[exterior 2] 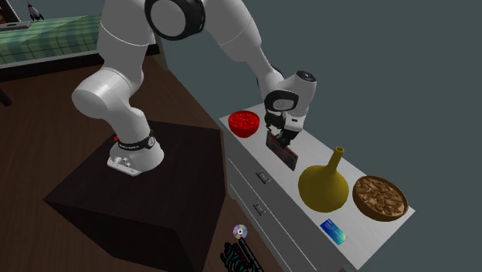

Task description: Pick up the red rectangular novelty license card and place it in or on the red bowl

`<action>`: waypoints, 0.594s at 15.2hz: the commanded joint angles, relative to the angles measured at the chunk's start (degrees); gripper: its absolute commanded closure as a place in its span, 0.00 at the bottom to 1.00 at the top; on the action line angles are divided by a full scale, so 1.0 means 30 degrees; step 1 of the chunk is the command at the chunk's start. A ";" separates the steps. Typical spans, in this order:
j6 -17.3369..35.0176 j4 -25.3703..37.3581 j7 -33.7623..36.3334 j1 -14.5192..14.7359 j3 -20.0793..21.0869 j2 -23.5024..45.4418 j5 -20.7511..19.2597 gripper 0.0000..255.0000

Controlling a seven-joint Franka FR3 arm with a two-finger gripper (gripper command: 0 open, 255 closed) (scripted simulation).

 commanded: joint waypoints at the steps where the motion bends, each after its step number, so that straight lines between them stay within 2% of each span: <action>1: -0.0375 -0.0078 -0.0001 -0.0043 0.0081 -0.0453 0.0080 1.00; 9: -0.1830 -0.0234 -0.0097 -0.0255 0.0344 -0.2078 0.0399 1.00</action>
